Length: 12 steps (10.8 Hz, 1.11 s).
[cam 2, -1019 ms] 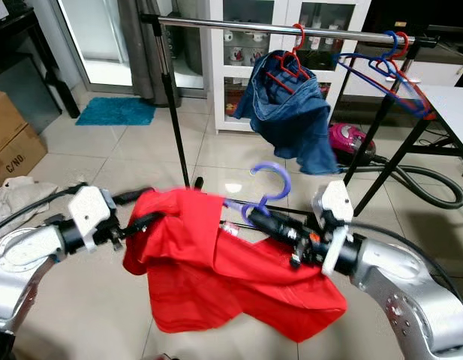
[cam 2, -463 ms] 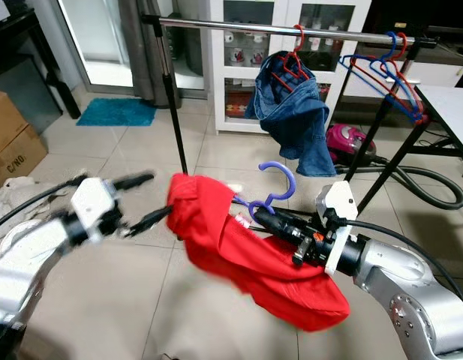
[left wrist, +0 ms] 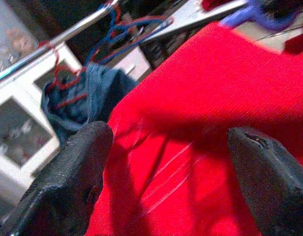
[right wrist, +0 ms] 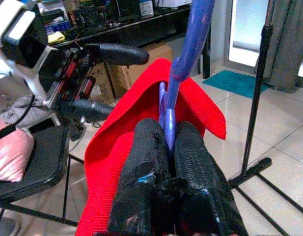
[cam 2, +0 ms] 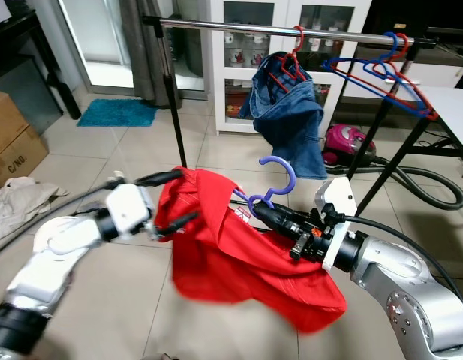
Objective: Hang hanger
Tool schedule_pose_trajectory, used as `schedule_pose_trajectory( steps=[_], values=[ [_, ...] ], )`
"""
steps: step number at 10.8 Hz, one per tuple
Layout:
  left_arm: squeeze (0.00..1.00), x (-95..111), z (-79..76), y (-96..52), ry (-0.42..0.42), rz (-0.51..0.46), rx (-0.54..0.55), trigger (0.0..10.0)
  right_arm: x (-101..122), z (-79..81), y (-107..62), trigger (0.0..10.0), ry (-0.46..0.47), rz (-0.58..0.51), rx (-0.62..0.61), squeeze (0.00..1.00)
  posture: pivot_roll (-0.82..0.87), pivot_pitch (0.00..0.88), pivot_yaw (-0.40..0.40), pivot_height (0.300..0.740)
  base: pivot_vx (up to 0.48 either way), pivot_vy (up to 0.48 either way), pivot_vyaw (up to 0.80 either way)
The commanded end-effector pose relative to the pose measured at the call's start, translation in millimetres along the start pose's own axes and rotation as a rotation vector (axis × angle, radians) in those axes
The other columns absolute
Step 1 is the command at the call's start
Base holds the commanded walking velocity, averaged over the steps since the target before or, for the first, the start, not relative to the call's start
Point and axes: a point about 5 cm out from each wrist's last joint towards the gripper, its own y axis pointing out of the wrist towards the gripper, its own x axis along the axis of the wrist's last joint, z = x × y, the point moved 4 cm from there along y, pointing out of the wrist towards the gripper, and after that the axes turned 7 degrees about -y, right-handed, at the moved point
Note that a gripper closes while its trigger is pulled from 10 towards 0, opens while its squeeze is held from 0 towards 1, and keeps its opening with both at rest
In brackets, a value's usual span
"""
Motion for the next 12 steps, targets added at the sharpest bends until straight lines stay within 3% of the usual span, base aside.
schedule_pose_trajectory(
  steps=[1, 3, 4, 5, 12],
  values=[
    [0.0, 0.8, -10.0, 7.9, 0.025, -0.006, -0.052, 10.0, 15.4, -0.4, 0.4, 10.0, -0.037, -0.048, 0.001, 0.0, 0.03, 0.03, 0.053, 0.74, 0.0, 0.0, 0.0],
    [0.0, 2.0, -18.0, 21.4, 0.056, -0.032, -0.073, 10.0, 16.4, 0.4, 1.5, 10.0, -0.035, -0.053, 0.005, 0.0, 0.03, 0.032, 0.053, 0.74, 0.0, 0.0, 0.0],
    [0.0, 4.0, -13.4, 26.5, 0.072, -0.05, -0.042, 8.9, 17.6, 2.7, 2.4, 10.0, -0.033, -0.058, 0.015, 0.0, 0.02, 0.032, 0.051, 0.74, 0.0, 0.0, 0.0],
    [0.0, 7.7, -10.5, 29.2, 0.062, -0.073, -0.029, 0.0, 17.9, 3.0, 2.4, 10.0, -0.033, -0.059, 0.019, 0.0, 0.02, 0.032, 0.052, 0.74, 0.0, 0.0, 0.0],
    [0.0, 3.9, -8.9, 22.1, 0.051, -0.078, -0.032, 0.0, 16.1, 2.8, 2.6, 10.0, -0.028, -0.056, 0.026, 0.0, 0.03, 0.028, 0.051, 0.74, 0.0, 0.0, 0.0]
  ],
)
